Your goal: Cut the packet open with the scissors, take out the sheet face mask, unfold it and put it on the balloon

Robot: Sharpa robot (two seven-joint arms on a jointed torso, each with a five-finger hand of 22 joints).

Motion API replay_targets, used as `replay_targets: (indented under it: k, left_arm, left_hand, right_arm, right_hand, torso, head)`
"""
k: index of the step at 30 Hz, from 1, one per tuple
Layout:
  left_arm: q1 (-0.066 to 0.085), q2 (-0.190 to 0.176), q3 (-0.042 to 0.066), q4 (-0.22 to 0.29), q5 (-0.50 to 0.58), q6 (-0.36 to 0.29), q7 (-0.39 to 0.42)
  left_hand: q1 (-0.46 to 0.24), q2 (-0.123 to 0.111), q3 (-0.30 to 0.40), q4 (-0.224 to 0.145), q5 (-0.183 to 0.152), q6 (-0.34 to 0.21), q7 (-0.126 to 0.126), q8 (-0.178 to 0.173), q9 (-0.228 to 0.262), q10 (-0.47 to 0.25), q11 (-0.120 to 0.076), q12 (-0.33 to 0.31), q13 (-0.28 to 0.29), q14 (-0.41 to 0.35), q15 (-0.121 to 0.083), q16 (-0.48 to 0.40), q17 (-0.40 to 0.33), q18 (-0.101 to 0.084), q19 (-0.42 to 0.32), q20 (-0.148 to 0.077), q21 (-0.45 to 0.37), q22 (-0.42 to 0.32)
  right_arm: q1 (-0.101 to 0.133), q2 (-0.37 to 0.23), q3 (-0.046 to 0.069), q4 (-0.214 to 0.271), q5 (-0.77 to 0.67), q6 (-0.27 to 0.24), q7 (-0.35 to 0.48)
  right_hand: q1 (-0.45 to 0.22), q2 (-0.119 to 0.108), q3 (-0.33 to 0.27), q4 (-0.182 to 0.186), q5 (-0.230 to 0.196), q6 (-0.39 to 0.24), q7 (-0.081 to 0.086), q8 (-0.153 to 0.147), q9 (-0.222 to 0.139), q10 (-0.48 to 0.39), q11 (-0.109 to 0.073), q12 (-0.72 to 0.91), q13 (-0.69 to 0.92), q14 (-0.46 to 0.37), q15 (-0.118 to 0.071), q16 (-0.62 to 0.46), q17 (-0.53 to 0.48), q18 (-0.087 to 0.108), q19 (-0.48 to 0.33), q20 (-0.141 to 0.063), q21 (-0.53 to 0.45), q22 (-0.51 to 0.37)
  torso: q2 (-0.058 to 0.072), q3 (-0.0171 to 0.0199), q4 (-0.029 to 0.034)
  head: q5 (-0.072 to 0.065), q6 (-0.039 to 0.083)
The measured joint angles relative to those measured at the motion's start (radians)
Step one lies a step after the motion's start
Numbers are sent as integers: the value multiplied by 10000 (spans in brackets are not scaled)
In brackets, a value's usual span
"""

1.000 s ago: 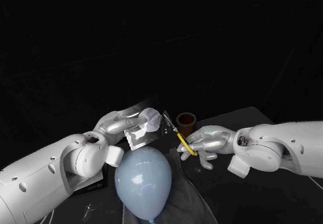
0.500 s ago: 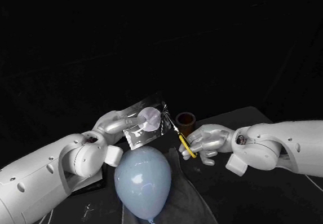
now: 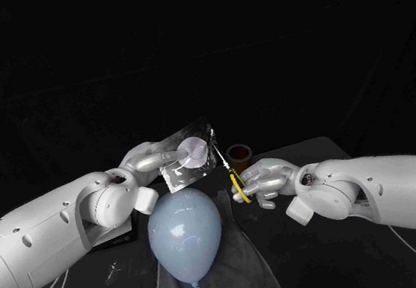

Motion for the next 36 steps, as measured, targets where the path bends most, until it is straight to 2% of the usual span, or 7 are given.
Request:
replay_targets:
  k: [7, 14, 18, 22, 27, 31, 36]
  left_arm:
    - [0, -3, -1, 0, 0, 18, 0]
    - [-3, -7, -4, 0, -4, 53, -4]
    - [-3, -13, -4, 1, -5, 72, -5]
    - [-3, -17, -4, 5, -8, 87, -5]
    - [-6, -21, -12, 5, -19, 107, -10]
    - [-16, -19, -21, 17, -44, 148, -22]
    - [-16, -19, -20, 20, -67, 190, -25]
  left_hand:
    - [0, 0, 0, 0, -1, 0, 0, -2, 0, -14, 14, -1, 6, -1, 1, 0, -1, -7, 0, 0, 0, 0]
    - [0, -1, 0, 0, -1, 0, 0, -27, 0, -15, 14, -2, 8, -1, 1, 0, -2, -11, 0, 0, 0, 0]
    - [0, -1, 0, 0, -2, 0, 0, -28, 0, -15, 15, -2, 8, -1, 1, 0, -2, -14, 0, 0, 0, 0]
    - [0, -1, 0, 0, -2, 0, 0, -29, 0, -15, 15, -2, 8, -1, 1, 0, -3, -16, 0, 0, 0, 0]
    - [-1, -2, 0, 0, -3, 0, 1, -41, 0, -16, 15, 0, 35, -1, 2, 0, 27, -57, 0, 0, 0, 0]
    - [-1, -2, 0, 0, -3, 0, 1, -12, 0, -16, 15, 0, 26, -1, 2, 0, 29, 4, 0, 0, 0, 0]
    - [-1, -2, 0, 0, -5, 0, 1, -4, 0, -16, 15, 0, 26, -1, 1, 1, 28, 23, 0, 0, 0, 0]
  right_arm:
    - [0, 92, 0, 32, 144, -231, -113]
    - [0, 113, 2, 34, 279, -302, -146]
    - [0, 98, 2, 34, 350, -275, -145]
    - [0, 64, 2, 37, 402, -183, -125]
    - [5, 23, 4, 38, 449, 50, -78]
    - [13, -12, 10, 48, 473, 288, -4]
    - [10, -46, 5, 85, 495, 602, 131]
  right_hand:
    - [-118, 70, -28, -29, 0, -141, -144, 261, 449, -97, -97, 124, 1471, 35, -39, 0, 148, -68, 42, -68, 46, 60]
    - [-1050, 106, 621, -778, 0, -196, -201, 261, 545, -308, -308, 802, 1741, 125, -233, -103, 97, -67, 59, -85, -44, -40]
    - [-1137, 124, 716, -882, 0, -197, -201, 209, 548, -310, -310, 888, 1639, 161, -226, -116, 58, -68, 58, -84, -91, -69]
    - [-1509, 180, 832, -1205, -81, -201, -197, -175, 442, -362, -363, 671, 1277, 217, -168, -202, -27, -67, -56, 30, -271, -195]
    - [-2335, 690, 361, -1392, -182, -800, 301, -1099, 74, -407, -417, -767, 410, 46, 248, -333, -218, -69, -290, 269, -653, -483]
    - [-2386, 666, 4, -1362, -321, -1014, 515, -1705, -290, -265, -478, -1496, -179, -42, 440, -350, -281, -72, -372, 459, -732, -576]
    - [-2308, 591, -157, -1360, -377, -1025, 606, -2275, -755, -197, -449, -2112, -833, -78, 547, -350, -282, -73, -389, 618, -735, -585]
  torso:
    - [0, 0, 1]
    - [0, 0, 1]
    - [0, 0, -5]
    - [0, 0, -9]
    - [0, 0, -12]
    - [-1, 5, -11]
    - [-2, 6, -9]
  head:
    - [-2, 31]
    - [12, 62]
    - [16, 70]
    - [17, 81]
    - [-1, 90]
    - [-14, 99]
    - [-28, 109]
